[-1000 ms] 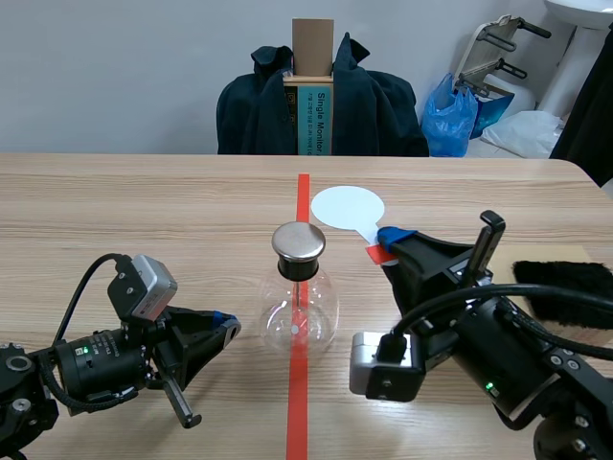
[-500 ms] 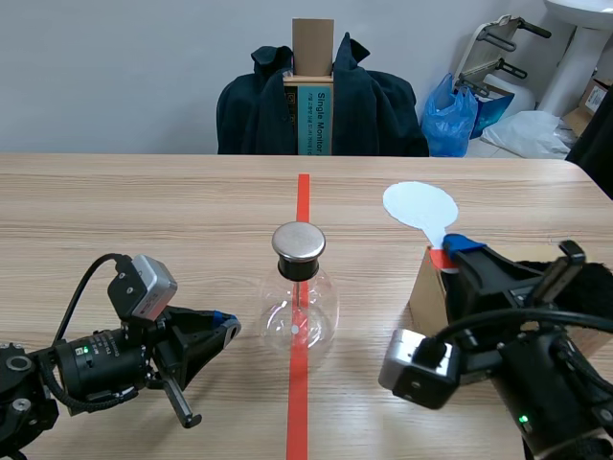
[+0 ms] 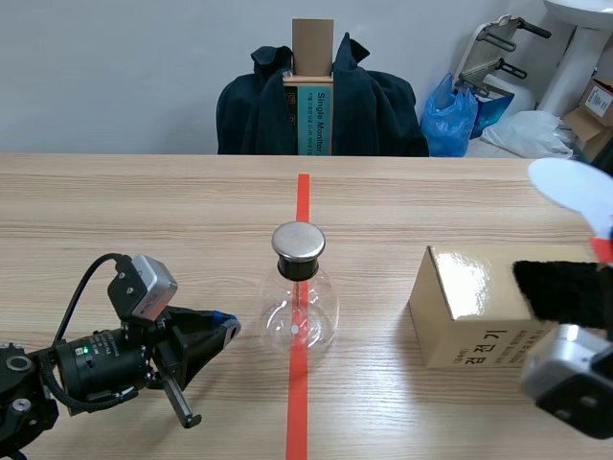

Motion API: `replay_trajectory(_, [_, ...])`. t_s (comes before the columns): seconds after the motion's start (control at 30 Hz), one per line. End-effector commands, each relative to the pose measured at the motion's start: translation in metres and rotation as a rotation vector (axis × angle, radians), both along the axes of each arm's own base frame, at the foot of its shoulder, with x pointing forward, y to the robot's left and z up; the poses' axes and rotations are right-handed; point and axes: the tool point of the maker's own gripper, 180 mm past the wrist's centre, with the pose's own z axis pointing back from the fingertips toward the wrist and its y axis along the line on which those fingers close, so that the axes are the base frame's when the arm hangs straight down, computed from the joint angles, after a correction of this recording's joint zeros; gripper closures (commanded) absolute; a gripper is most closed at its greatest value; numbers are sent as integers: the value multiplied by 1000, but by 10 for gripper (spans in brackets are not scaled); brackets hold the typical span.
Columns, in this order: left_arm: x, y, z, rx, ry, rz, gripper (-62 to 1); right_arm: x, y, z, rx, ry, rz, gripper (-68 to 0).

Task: Do the electroscope experiment.
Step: 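Move the plate toward and away from the electroscope, then rub the plate on the fur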

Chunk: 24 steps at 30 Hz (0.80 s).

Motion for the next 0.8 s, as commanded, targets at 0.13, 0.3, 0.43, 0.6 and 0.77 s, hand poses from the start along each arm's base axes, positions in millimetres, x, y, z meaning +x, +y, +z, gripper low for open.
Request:
replay_trajectory(0.13, [7, 7, 14, -18, -39, 7, -31, -3, -24, 46, -3, -132, -41, -8])
replay_trajectory(0.3, [3, 33, 39, -19, -101, 10, -31, -3, -42, 68, -10, -185, -83, -8])
replay_trajectory(0.43, [-16, 55, 67, -19, -136, -25, -32, -3, -56, 84, -8, -230, -116, -8])
replay_trajectory(0.6, [-53, 72, 92, -23, -82, -111, -344, -4, -68, 98, -10, -268, -143, -8])
replay_trajectory(0.77, [-68, 84, 109, -18, -88, -96, -623, -5, -77, 105, 5, -289, -164, -8])
